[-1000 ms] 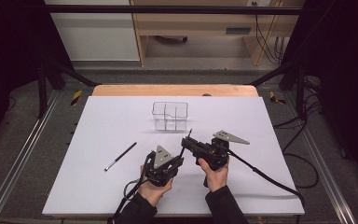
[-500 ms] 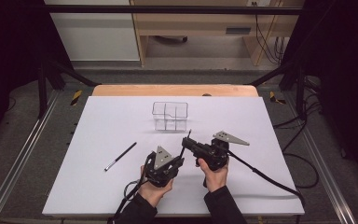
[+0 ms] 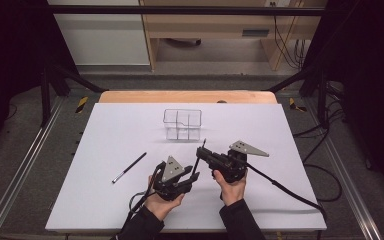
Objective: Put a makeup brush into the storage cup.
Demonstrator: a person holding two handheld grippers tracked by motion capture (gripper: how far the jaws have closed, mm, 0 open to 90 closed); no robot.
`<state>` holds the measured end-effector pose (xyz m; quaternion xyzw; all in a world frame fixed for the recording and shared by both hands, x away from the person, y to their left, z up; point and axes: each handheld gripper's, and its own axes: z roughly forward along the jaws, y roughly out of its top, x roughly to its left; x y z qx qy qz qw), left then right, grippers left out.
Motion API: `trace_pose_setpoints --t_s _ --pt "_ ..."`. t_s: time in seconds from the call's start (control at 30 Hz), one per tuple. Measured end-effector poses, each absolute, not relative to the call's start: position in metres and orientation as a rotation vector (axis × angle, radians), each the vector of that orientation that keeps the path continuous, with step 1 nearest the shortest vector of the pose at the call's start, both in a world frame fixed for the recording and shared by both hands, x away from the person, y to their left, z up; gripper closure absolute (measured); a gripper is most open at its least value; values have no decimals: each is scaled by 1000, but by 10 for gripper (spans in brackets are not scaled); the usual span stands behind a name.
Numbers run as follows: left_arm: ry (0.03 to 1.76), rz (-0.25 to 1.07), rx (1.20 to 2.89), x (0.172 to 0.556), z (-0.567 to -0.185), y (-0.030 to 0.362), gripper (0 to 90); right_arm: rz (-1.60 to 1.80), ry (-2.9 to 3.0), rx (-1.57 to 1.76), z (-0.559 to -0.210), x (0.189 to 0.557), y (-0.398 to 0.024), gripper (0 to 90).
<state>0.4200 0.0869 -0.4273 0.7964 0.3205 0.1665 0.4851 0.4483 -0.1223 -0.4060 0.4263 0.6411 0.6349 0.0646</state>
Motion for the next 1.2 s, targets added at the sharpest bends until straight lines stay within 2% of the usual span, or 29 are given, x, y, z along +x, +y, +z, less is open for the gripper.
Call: trace_pose_setpoints --t_s 0.6,0.8,1.2 --pt "676 422 2001 418 -419 120 238 1852 1916 1201 -397 447 -132 841" --pt "714 452 2011 420 -418 138 167 1833 1912 1191 -393 448 -135 841" --pt "772 483 1984 422 -413 179 109 1805 1904 1163 -392 452 -138 841"
